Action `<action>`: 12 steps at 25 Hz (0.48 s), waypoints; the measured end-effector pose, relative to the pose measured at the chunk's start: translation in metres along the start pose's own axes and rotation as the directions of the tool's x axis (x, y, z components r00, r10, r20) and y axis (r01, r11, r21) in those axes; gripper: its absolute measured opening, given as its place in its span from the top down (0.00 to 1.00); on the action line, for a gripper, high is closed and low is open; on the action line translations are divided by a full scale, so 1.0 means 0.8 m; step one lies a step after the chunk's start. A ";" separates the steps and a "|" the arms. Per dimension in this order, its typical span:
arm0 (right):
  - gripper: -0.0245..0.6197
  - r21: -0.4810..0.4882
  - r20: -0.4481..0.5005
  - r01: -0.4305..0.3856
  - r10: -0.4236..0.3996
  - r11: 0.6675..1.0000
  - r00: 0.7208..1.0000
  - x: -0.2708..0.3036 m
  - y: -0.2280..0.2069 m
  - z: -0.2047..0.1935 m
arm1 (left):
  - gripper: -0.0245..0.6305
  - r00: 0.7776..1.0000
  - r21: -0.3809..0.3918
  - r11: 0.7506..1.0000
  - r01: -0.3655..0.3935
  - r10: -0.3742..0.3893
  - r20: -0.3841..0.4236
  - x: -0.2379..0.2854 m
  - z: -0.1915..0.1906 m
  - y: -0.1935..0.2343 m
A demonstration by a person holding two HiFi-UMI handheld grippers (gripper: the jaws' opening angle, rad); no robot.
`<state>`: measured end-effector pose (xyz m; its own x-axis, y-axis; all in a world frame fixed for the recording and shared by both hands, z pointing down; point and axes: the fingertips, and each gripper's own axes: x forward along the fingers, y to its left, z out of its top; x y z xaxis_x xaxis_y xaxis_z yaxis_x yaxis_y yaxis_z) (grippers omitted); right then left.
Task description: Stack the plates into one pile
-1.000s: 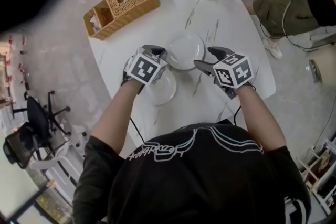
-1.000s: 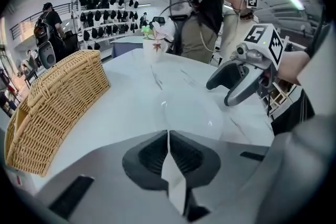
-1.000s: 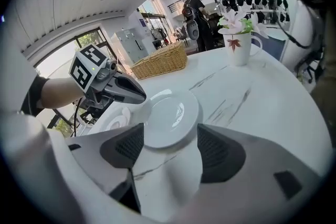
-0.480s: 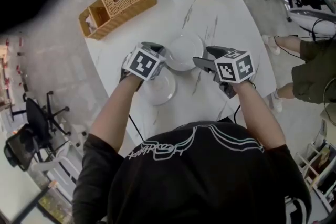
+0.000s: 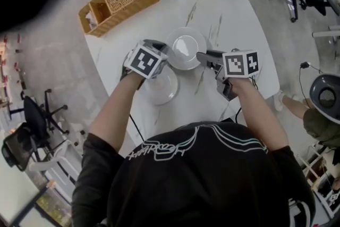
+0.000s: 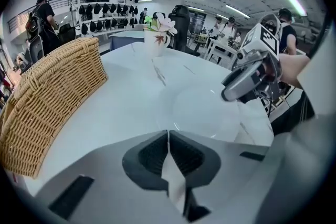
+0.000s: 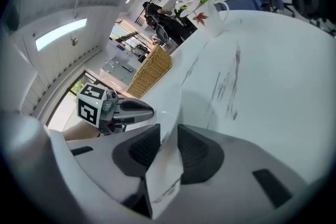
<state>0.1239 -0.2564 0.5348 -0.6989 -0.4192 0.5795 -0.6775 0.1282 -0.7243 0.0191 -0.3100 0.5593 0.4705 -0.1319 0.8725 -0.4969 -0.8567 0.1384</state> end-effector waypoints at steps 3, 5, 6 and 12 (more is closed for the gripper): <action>0.84 0.098 0.022 -0.022 0.020 0.995 1.000 0.000 -0.002 -0.001 | 0.91 1.000 -0.001 1.000 0.001 -0.001 0.015 -0.001 0.001 -0.002; 0.86 0.159 0.041 -0.037 0.031 0.987 0.999 -0.001 -0.004 -0.001 | 0.91 1.000 0.003 1.000 -0.006 0.006 0.023 -0.002 0.000 -0.003; 0.87 0.184 0.055 -0.045 0.035 0.982 0.998 -0.001 -0.004 0.001 | 0.91 1.000 0.005 1.000 -0.011 0.011 0.024 -0.003 -0.001 -0.003; 0.90 0.264 0.129 -0.083 0.050 0.961 0.990 -0.003 0.000 0.007 | 0.91 0.995 -0.014 0.997 -0.070 0.071 0.065 -0.030 -0.014 0.003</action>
<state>0.1272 -0.2604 0.5314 -0.6963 -0.5250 0.4894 -0.5324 -0.0794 -0.8428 -0.0015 -0.3038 0.5439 0.4801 -0.2244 0.8480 -0.5386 -0.8384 0.0832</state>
